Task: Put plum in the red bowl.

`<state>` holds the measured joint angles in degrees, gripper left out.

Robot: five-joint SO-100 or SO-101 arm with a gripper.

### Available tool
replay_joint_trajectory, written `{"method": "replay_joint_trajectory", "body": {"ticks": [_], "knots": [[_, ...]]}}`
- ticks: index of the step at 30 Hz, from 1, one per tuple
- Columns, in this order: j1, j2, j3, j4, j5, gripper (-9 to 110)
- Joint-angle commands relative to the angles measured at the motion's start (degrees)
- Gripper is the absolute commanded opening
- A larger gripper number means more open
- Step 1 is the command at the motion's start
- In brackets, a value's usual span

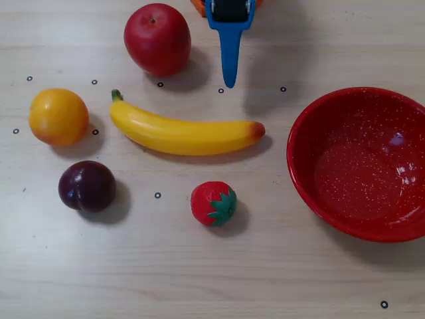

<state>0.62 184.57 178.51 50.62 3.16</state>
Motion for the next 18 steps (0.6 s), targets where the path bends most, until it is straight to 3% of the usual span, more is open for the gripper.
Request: {"method": "replay_joint_trajectory", "body": {"ticks": [1, 18], "knots": [[-2.29, 0.53, 0.26, -0.35, -2.11, 0], [-2.2, -0.09, -0.35, -1.05, -1.58, 0]]}}
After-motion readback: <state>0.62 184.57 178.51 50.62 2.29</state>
